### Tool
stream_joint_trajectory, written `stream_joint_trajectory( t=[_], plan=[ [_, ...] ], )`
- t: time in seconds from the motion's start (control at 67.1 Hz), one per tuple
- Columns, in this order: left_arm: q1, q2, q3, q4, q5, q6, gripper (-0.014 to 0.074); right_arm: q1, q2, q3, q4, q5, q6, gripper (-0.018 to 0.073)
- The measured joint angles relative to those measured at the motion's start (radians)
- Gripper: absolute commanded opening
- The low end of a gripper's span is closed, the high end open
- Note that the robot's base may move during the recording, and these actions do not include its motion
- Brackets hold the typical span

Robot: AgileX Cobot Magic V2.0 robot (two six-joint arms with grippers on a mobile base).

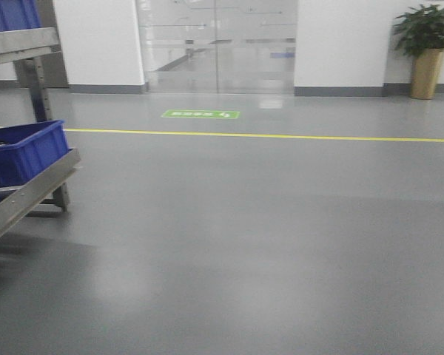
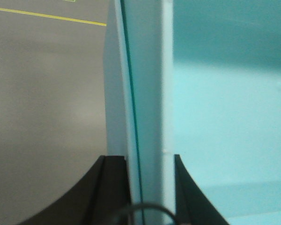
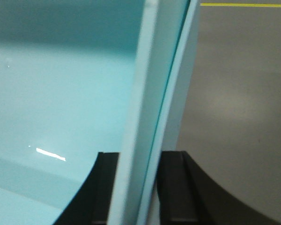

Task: Move two blue bins to right shelf middle
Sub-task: 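Turn the base toward the roller shelf rack of blue bins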

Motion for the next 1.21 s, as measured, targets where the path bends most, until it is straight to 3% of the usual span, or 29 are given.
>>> stream_joint_trajectory(
  t=[1.207],
  plan=[
    [0.0, 0.0, 0.0, 0.0, 0.0, 0.0, -0.0111, 0.0, 0.0, 0.0, 0.0, 0.002, 0.0, -0.0154]
  ],
)
